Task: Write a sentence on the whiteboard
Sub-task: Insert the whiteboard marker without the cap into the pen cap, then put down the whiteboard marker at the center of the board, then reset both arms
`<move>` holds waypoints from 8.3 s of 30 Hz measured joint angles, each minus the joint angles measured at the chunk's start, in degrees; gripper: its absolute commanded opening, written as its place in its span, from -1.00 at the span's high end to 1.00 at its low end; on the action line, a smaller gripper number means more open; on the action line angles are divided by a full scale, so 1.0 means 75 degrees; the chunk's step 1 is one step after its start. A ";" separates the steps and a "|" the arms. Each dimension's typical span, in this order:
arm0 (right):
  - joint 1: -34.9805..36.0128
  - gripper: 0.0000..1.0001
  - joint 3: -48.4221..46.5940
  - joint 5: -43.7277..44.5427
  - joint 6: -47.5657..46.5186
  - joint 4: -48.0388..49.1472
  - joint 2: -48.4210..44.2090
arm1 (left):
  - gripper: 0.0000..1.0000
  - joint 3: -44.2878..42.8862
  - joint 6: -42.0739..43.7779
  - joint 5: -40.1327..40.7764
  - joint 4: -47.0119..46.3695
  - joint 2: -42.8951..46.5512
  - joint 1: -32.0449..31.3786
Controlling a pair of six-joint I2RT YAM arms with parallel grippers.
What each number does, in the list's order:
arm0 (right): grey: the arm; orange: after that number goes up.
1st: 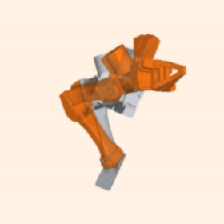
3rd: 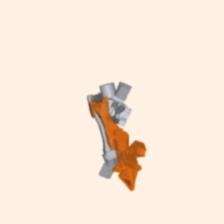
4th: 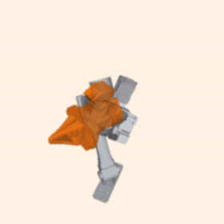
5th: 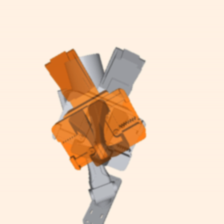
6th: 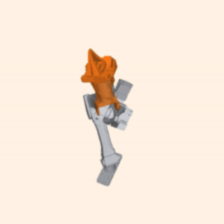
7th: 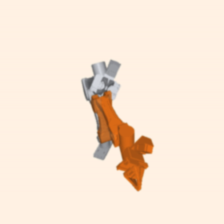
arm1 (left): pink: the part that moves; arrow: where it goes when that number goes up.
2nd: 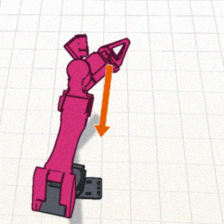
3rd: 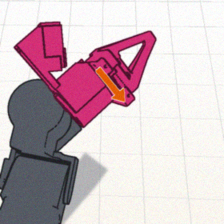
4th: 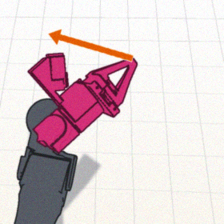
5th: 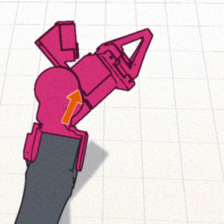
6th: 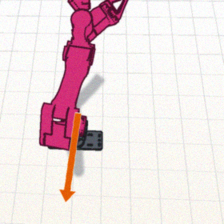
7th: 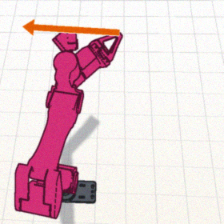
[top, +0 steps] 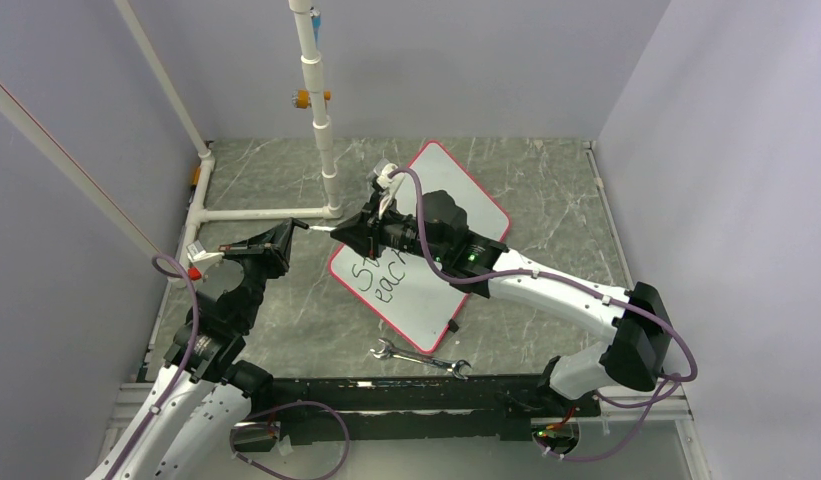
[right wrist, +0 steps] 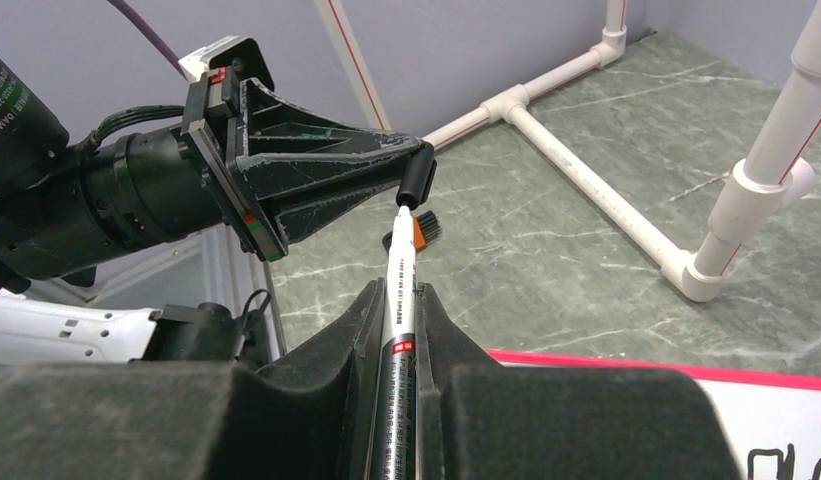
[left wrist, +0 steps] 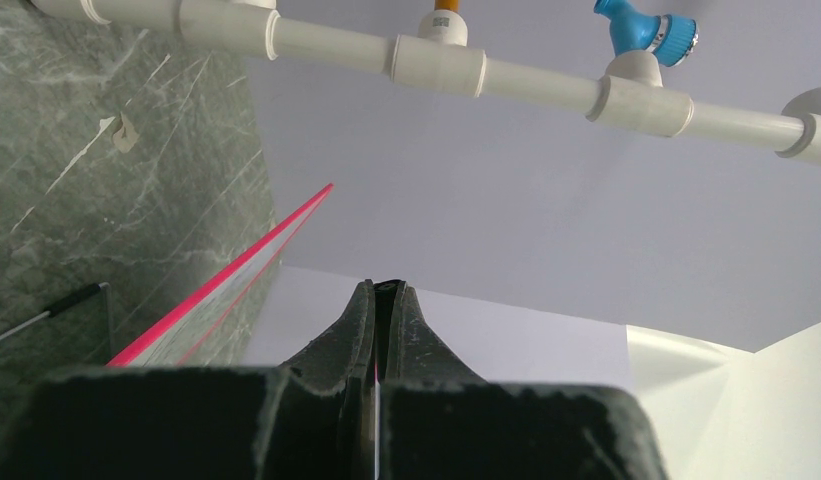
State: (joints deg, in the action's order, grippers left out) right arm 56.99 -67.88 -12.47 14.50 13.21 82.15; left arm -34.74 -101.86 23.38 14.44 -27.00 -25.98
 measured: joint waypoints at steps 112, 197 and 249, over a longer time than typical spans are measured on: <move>0.0230 1.00 -0.0516 0.0565 -0.0393 -0.0073 0.0487 | 1.00 -0.0157 -0.0539 0.0329 0.0274 -0.0114 0.0000; -0.0149 1.00 0.0219 0.4881 -0.0242 -0.1961 -0.1099 | -0.99 -0.0233 0.4806 -0.0105 -0.0023 0.1416 0.0000; -0.2754 -0.65 0.3984 0.8711 0.4351 -0.6123 -0.2643 | -0.99 -0.0032 0.9454 0.0326 0.1778 0.0522 0.0000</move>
State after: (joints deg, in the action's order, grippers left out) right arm 36.34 -38.00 52.86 47.13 -32.71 62.33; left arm -34.98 -30.96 25.82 27.77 -23.09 -25.98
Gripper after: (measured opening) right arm 0.775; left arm 0.994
